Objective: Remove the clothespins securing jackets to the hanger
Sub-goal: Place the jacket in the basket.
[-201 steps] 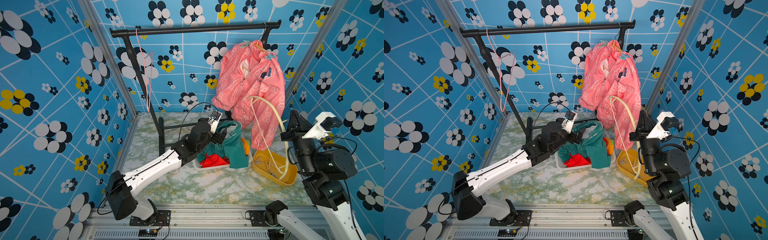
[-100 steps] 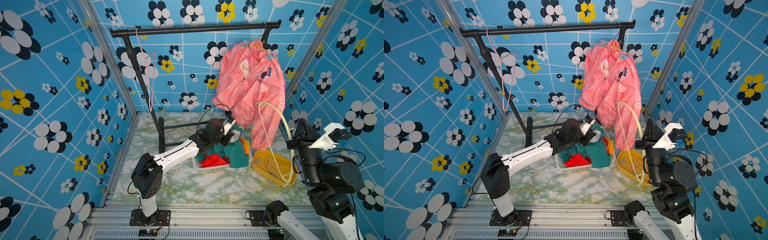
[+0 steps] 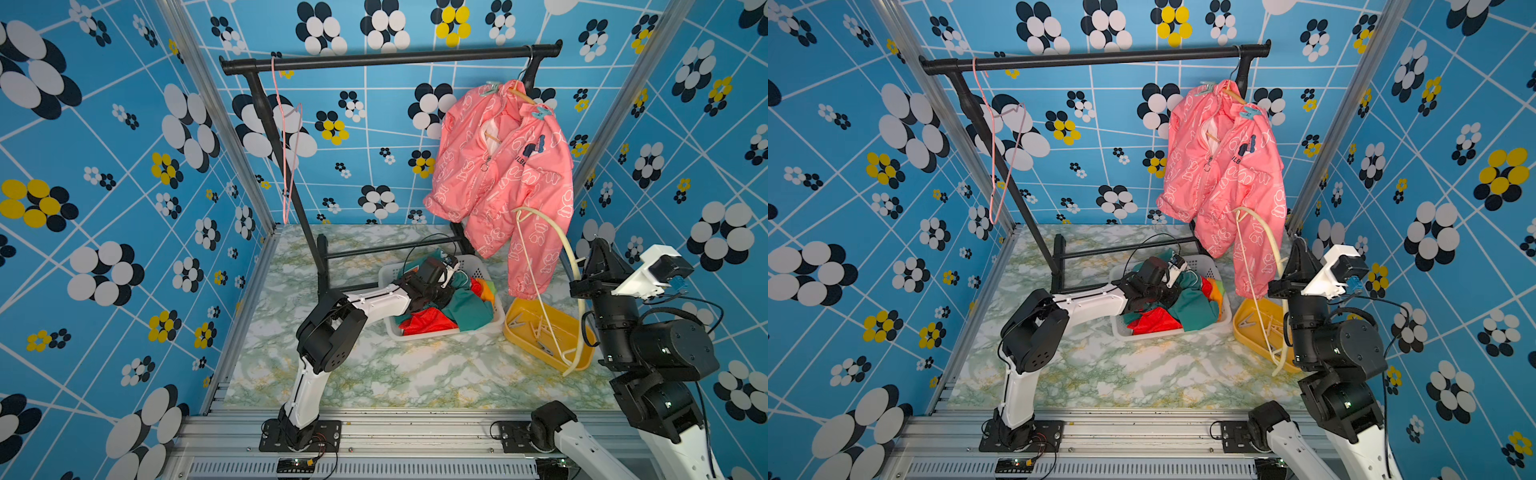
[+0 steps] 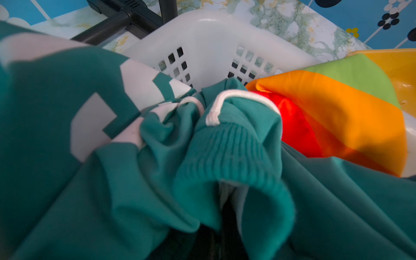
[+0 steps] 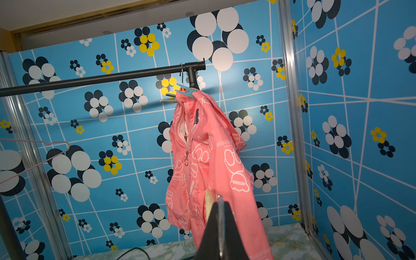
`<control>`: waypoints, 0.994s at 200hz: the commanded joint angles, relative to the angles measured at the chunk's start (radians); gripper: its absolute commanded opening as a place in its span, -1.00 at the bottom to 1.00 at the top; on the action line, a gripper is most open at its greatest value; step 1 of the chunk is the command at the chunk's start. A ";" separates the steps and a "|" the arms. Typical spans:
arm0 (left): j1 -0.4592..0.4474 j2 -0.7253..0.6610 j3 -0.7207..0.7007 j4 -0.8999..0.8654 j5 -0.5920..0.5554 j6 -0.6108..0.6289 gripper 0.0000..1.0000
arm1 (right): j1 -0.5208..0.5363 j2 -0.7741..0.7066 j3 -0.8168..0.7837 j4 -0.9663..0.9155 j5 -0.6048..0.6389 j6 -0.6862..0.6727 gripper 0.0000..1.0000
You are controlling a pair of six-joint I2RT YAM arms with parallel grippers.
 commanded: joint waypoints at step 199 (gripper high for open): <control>-0.063 -0.698 -0.296 0.134 0.319 -0.199 0.77 | -0.003 0.527 0.073 0.435 -0.139 0.406 -1.00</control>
